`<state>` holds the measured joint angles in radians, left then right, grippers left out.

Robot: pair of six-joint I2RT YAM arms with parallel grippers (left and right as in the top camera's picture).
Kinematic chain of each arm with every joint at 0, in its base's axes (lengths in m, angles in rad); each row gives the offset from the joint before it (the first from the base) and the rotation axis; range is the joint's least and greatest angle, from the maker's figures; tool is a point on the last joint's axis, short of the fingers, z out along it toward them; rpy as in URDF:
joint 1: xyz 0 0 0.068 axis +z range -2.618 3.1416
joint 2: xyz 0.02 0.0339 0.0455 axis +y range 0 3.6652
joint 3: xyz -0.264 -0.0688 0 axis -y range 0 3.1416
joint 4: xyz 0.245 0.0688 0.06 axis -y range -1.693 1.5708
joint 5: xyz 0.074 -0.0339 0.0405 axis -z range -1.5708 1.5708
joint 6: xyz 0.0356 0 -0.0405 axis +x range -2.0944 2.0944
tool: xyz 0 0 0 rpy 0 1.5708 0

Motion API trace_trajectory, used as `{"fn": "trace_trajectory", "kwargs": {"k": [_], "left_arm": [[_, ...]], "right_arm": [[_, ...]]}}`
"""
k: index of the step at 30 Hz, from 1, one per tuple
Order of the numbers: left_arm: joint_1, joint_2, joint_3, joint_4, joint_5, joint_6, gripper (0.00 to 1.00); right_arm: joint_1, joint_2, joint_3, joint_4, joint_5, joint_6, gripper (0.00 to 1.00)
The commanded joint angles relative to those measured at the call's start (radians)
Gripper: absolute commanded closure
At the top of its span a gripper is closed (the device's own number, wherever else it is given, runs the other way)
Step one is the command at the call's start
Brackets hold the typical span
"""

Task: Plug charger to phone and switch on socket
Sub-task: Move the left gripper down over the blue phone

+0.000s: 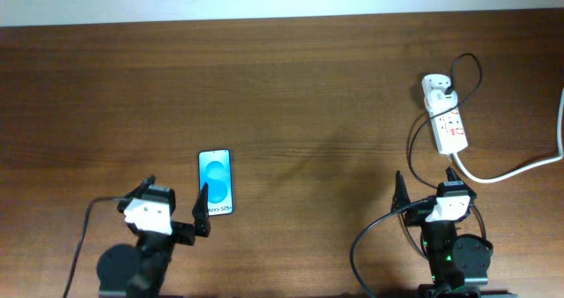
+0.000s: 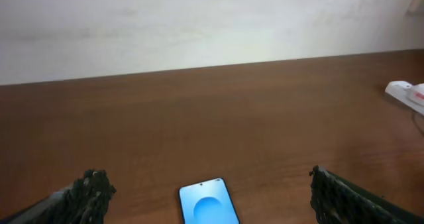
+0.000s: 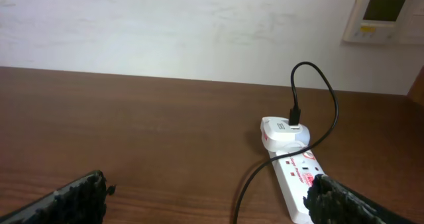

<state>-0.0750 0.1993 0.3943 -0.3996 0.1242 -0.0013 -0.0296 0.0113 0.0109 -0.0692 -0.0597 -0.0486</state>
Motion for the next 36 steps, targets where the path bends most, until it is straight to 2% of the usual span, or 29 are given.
{"fn": "trace_trajectory", "kwargs": {"k": [1, 11, 15, 21, 29, 36], "left_arm": [[0.007, 0.099, 0.095, -0.004, 0.010, -0.006, 0.01], [0.007, 0.444, 0.414, -0.195, 0.007, -0.006, 0.01], [0.006, 0.594, 0.549, -0.366, 0.021, -0.006, 0.01], [0.006, 0.637, 0.560, -0.426, 0.022, -0.007, 0.01], [0.006, 0.657, 0.560, -0.426, 0.007, -0.007, 0.01], [0.006, 0.860, 0.571, -0.429, 0.007, -0.007, 0.01]], "right_arm": [[0.009, -0.005, -0.005, -0.006, 0.012, 0.004, 0.02], [0.009, -0.005, -0.005, -0.006, 0.012, 0.004, 0.02], [0.009, -0.005, -0.005, -0.006, 0.012, 0.004, 0.02], [0.009, -0.005, -0.005, -0.006, 0.012, 0.004, 0.02], [0.009, -0.005, -0.005, -0.006, 0.012, 0.004, 0.01], [0.009, -0.005, -0.005, -0.006, 0.012, 0.004, 0.02]]}}
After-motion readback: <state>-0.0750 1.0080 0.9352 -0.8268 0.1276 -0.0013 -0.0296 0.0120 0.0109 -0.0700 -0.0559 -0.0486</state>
